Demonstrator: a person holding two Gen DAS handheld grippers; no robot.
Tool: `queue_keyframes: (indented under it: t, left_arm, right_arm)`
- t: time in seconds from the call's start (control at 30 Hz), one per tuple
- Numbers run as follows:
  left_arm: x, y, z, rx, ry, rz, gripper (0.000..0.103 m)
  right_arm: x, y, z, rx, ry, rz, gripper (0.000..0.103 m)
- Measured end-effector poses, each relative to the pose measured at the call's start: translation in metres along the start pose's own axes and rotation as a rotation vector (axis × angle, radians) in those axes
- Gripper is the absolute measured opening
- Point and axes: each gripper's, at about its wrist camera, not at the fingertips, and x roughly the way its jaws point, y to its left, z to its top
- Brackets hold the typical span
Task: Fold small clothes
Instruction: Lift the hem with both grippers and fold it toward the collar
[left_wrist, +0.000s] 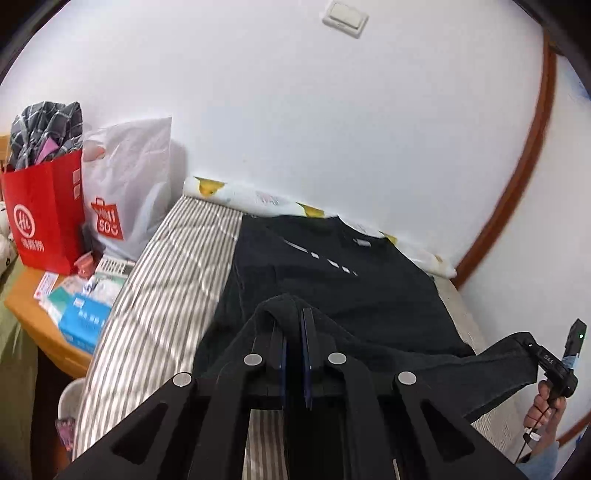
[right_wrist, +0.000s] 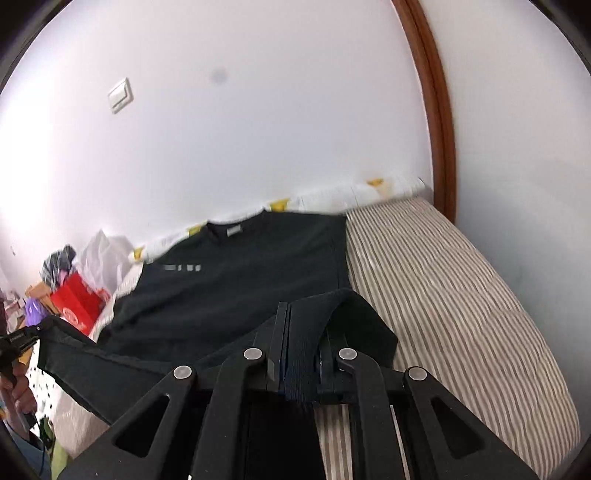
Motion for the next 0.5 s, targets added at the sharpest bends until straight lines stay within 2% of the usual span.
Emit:
queue_keyframes:
  t: [0.3, 0.5]
  left_arm:
    - [0.087, -0.002, 0.049, 0.024, 0.019, 0.094, 0.006]
    - [0.144, 0.004, 0.056, 0.034, 0.077, 0.133, 0.007]
  right_arm:
    - [0.093, 0.008, 0.067, 0.014, 0.014, -0.028, 0.01]
    - [0.146, 0.006, 0.09, 0.031, 0.056, -0.059, 0.01]
